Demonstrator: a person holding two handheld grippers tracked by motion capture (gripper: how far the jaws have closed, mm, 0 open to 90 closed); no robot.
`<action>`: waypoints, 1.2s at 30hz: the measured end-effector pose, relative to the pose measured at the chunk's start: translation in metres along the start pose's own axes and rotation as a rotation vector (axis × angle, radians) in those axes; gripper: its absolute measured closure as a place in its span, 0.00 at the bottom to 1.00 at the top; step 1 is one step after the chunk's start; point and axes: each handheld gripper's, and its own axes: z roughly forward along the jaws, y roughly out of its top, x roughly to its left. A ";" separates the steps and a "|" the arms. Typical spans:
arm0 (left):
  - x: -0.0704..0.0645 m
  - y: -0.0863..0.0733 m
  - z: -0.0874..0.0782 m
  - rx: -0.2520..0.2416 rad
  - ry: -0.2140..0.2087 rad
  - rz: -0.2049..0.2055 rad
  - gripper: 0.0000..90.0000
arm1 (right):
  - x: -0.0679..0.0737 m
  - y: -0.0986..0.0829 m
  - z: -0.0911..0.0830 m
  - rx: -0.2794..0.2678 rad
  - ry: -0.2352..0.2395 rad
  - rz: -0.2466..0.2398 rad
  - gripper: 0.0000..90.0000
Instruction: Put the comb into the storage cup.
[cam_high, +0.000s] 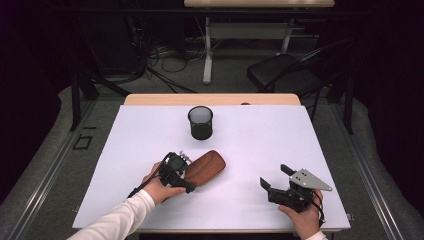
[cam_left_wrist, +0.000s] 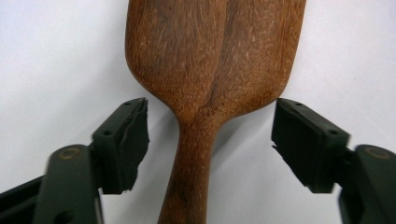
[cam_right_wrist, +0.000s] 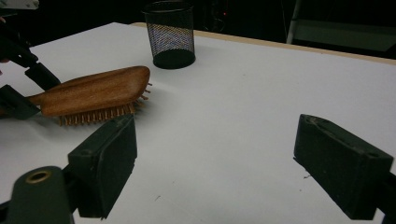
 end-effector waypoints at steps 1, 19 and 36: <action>0.000 0.000 0.000 -0.003 -0.003 -0.003 0.34 | 0.000 0.000 0.000 0.000 0.000 0.002 0.14; -0.004 -0.005 0.003 0.021 0.012 0.055 0.52 | 0.000 0.000 0.000 0.000 0.000 -0.002 0.15; -0.001 -0.008 0.009 0.027 0.024 0.081 0.65 | 0.000 0.000 0.000 0.004 0.000 -0.004 0.15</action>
